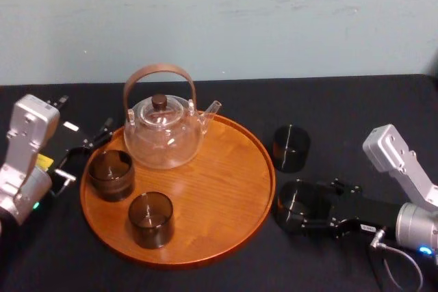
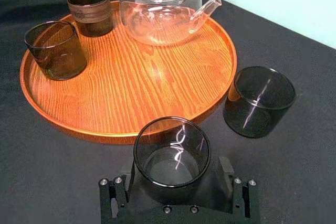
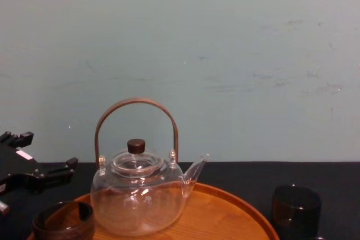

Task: Pick up the glass from the table and place it on the tray.

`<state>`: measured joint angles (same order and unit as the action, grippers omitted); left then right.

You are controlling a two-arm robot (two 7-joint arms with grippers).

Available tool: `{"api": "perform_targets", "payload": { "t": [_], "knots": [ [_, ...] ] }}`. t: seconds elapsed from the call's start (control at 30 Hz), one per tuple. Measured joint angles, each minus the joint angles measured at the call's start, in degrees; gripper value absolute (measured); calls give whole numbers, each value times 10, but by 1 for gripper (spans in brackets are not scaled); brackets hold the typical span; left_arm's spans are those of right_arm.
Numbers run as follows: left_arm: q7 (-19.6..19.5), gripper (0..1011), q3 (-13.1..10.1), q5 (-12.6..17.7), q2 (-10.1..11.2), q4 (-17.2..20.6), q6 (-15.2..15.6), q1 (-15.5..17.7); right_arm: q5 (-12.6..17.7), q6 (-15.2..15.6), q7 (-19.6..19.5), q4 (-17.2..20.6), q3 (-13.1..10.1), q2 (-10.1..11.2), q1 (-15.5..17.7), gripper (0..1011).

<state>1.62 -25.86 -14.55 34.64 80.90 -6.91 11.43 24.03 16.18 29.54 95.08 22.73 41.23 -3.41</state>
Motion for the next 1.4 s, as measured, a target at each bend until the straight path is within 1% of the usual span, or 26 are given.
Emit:
{"api": "perform_targets", "payload": {
  "t": [0.2, 0.53, 0.7, 1.03, 1.07, 1.1, 1.2, 1.4],
  "knots": [
    [0, 1001, 0, 0, 0, 0, 0, 0, -2, 1, 5, -13, 9, -6, -16, 1003],
    [0, 1001, 0, 0, 0, 0, 0, 0, -3, 4, 10, -23, 18, -10, -30, 1002],
    [0, 1001, 0, 0, 0, 0, 0, 0, -8, 3, 7, -25, 22, -11, -33, 1003],
    [0, 1001, 0, 0, 0, 0, 0, 0, -7, 3, 7, -25, 21, -11, -32, 1002],
    [0, 1002, 0, 0, 0, 0, 0, 0, -7, 3, 7, -25, 21, -11, -32, 979],
    [0, 1001, 0, 0, 0, 0, 0, 0, -7, 3, 7, -25, 21, -11, -32, 979],
    [0, 1001, 0, 0, 0, 0, 0, 0, -7, 3, 7, -25, 20, -11, -32, 902],
    [0, 1001, 0, 0, 0, 0, 0, 0, -6, 3, 7, -24, 20, -11, -32, 889]
  ]
}}
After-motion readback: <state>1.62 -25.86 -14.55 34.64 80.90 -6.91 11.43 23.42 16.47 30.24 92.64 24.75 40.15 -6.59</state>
